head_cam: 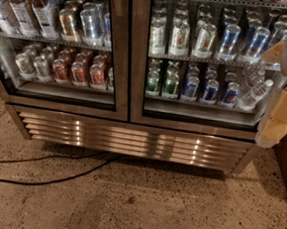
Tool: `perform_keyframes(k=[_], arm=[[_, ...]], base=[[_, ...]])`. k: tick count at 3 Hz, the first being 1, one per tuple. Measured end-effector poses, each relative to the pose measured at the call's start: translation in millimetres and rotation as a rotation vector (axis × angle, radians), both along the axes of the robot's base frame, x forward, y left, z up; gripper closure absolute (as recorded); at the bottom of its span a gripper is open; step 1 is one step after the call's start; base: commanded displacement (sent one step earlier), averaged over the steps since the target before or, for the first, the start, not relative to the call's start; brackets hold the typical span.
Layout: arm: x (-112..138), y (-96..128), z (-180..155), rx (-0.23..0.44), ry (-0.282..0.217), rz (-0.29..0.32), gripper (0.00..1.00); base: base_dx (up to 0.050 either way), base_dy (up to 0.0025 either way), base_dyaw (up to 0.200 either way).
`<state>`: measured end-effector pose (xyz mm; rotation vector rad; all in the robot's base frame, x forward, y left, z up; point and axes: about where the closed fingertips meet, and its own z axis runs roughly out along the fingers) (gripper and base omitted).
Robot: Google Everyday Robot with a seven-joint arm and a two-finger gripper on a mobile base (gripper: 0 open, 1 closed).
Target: Open right fridge door
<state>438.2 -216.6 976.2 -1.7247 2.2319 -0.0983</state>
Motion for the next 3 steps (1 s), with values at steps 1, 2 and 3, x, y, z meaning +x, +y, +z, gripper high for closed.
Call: perform_keyframes(k=[1, 2, 3], arm=[[0.1, 0.0, 0.0, 0.000, 0.000, 0.000, 0.00], [4.6, 0.1, -0.8, 0.001, 0.013, -0.011, 0.00], [10.8, 5.4, -4.7, 0.019, 0.030, 0.001, 0.00]], base=[[0.000, 0.00000, 0.000], [0.000, 0.00000, 0.000], [0.000, 0.00000, 0.000]])
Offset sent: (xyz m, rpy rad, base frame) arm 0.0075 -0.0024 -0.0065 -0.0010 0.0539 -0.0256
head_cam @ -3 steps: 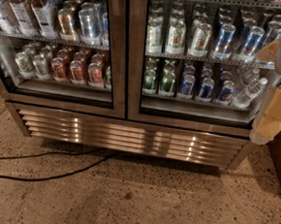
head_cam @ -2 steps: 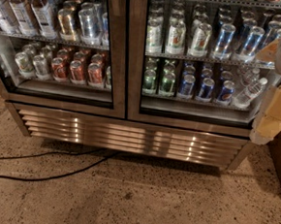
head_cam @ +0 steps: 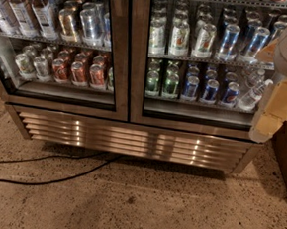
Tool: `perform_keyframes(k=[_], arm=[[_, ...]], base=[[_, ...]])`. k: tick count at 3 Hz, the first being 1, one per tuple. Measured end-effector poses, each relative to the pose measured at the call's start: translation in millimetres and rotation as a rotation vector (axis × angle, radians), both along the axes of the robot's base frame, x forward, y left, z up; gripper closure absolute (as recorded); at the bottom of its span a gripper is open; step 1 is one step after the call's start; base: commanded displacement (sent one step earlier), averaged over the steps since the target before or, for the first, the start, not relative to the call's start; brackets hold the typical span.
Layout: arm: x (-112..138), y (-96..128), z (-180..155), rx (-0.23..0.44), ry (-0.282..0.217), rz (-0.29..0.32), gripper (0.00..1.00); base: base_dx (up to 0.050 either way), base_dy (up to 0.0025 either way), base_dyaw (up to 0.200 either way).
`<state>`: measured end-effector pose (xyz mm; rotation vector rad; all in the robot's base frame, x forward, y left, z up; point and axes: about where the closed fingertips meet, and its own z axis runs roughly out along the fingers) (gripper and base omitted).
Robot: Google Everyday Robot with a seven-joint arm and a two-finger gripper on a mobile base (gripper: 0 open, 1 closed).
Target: Open right fridge door
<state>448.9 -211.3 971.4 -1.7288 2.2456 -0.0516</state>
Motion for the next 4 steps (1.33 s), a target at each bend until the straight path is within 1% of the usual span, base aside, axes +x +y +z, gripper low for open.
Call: perform_keyframes(k=[1, 2, 3, 4], arm=[[14.9, 45.3, -28.6, 0.120, 0.050, 0.121, 0.00], [13.1, 120.4, -35.5, 0.317, 0.082, 0.302, 0.00], [9.1, 162.1, -30.7, 0.536, 0.084, 0.430, 0.00], [10.7, 177.8, -50.0, 0.830, 0.071, 0.515, 0.00]], base=[[0.000, 0.00000, 0.000], [0.000, 0.00000, 0.000], [0.000, 0.00000, 0.000], [0.000, 0.00000, 0.000]])
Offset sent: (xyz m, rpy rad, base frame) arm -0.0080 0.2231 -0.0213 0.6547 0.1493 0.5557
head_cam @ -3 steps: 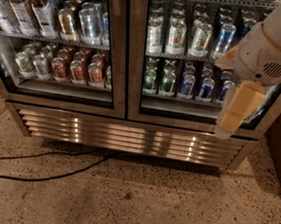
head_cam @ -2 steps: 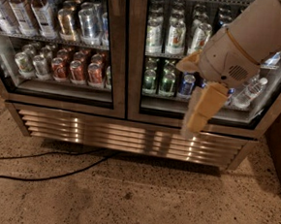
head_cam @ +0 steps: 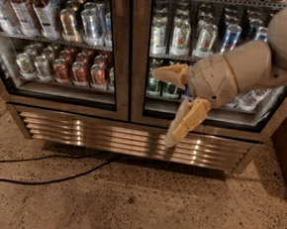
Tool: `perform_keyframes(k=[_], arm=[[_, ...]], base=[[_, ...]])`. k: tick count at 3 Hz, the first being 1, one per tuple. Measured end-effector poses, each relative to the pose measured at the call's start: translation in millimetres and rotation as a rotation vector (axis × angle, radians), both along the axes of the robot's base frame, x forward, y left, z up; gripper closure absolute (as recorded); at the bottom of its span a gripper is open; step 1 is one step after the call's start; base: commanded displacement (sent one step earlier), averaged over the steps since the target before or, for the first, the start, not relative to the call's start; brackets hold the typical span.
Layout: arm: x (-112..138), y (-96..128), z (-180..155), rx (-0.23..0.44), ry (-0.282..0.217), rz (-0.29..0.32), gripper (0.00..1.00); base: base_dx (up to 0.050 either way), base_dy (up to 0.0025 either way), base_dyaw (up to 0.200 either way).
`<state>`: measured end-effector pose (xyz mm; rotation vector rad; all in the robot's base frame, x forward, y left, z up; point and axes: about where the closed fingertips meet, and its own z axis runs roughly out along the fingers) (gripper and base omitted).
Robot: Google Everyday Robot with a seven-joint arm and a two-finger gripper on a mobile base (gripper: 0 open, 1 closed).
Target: Open right fridge door
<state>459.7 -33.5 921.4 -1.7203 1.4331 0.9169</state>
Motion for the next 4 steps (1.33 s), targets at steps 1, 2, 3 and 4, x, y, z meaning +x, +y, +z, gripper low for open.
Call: perform_keyframes(k=[1, 2, 3, 4], arm=[[1.2, -25.2, 5.5, 0.312, 0.038, -0.017, 0.00], [0.6, -29.0, 18.1, 0.406, 0.070, -0.025, 0.00], [0.6, -28.6, 18.2, 0.406, 0.070, -0.025, 0.00], [5.9, -27.0, 15.2, 0.420, 0.106, -0.021, 0.00]], base=[[0.000, 0.00000, 0.000], [0.000, 0.00000, 0.000], [0.000, 0.00000, 0.000], [0.000, 0.00000, 0.000]])
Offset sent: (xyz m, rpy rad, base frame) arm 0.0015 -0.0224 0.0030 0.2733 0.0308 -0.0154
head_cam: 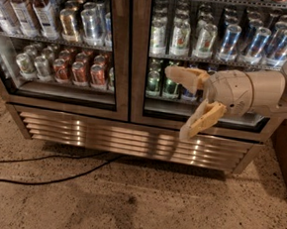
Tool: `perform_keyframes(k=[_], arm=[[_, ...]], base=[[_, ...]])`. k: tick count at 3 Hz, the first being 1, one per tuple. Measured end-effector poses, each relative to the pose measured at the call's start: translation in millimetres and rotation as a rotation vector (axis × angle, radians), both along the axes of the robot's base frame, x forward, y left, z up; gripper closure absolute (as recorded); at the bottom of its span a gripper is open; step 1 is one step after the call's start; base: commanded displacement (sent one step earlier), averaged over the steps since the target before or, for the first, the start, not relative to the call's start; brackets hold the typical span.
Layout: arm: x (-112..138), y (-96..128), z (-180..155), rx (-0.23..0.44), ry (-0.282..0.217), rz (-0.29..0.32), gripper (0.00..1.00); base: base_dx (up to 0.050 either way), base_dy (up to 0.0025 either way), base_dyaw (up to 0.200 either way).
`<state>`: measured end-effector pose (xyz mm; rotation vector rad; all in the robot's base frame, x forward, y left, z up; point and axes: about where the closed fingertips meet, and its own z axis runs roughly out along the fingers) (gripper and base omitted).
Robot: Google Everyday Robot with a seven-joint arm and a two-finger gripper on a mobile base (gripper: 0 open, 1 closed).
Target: Open right fridge door
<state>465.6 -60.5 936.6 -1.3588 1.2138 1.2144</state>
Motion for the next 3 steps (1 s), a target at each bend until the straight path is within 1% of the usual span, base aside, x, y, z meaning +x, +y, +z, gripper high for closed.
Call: perform_keyframes(k=[1, 2, 3], arm=[[-3.3, 6.5, 36.5, 0.000, -0.045, 0.009, 0.00], [-9.2, 14.9, 75.8, -0.019, -0.101, 0.008, 0.00], [-8.9, 15.6, 75.5, -0.020, -0.100, 0.006, 0.00]], base=[[0.000, 0.00000, 0.000], [0.000, 0.00000, 0.000], [0.000, 0.00000, 0.000]])
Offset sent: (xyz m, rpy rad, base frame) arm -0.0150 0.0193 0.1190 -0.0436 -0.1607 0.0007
